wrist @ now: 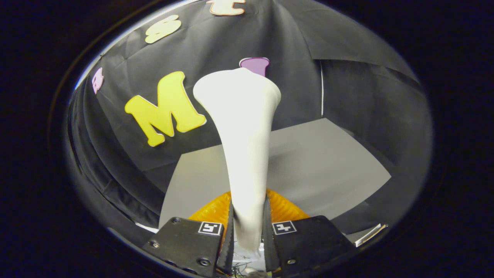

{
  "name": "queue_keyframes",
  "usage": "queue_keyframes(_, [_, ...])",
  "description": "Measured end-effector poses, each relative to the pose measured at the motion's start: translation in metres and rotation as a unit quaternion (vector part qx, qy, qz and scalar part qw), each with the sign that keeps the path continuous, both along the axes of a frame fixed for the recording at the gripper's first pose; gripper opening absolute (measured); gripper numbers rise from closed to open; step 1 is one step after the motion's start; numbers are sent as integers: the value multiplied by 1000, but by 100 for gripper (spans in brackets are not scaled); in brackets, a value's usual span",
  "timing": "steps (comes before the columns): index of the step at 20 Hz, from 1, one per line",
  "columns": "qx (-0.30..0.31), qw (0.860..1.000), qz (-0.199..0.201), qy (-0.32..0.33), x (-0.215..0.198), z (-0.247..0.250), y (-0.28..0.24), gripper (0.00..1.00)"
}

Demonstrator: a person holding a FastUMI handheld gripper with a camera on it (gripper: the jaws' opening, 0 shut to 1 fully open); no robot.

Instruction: Iron the clothes twice with a garment steamer, once on the left side and once on the right side.

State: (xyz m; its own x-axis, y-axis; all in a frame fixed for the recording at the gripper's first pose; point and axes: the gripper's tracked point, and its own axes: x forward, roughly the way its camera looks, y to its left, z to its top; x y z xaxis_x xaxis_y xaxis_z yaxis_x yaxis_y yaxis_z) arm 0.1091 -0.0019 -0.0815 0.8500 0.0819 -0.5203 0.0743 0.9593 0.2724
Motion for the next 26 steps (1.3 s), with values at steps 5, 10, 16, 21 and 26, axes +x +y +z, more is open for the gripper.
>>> queue_keyframes(5, [20,998,27,-56,-24,36,3,34])
queue_keyframes(10, [27,993,53,-106,-52,69,9,34])
queue_keyframes(16, [-14,981,69,-178,-86,105,37,34])
queue_keyframes(21, [-24,978,27,-207,-117,124,76,34])
queue_keyframes(26, [-63,965,-5,-254,-146,146,144,34])
